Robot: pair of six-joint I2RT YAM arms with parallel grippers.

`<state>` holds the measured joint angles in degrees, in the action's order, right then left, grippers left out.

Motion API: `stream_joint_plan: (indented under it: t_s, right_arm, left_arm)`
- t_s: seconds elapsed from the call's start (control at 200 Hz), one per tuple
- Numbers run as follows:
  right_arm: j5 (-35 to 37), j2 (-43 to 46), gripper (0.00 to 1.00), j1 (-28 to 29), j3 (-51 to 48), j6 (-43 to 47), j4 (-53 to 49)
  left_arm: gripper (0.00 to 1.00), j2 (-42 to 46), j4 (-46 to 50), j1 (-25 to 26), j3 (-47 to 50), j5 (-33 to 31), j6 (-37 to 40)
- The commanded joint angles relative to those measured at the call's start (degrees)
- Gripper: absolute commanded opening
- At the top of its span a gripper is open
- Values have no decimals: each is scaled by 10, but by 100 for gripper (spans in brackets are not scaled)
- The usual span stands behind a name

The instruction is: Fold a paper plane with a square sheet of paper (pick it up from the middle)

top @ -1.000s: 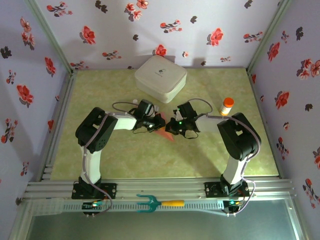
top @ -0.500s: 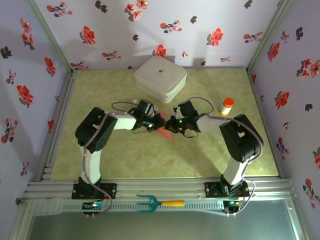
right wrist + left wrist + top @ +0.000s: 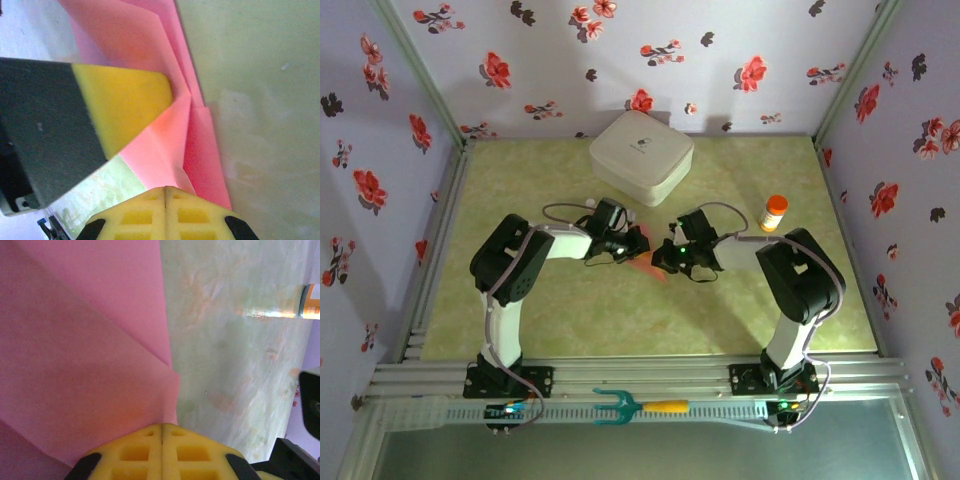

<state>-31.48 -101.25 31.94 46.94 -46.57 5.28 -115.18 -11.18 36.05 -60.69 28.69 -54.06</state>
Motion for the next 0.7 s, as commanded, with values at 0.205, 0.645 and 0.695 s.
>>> stream_joint_plan:
  t_s: [0.205, 0.645, 0.695]
  right_arm:
    - [-11, 7, 1, 7, 12, -5, 27]
    - [27, -42, 2, 3, 10, 27, -22]
    - [29, -45, 2, 1, -5, 21, -16]
  left_arm:
    - [7, -7, 32, 0, 14, -24, 9]
    - [8, -5, 29, 0, 12, -20, 11]
    - [8, -2, 29, -1, 12, -17, 14]
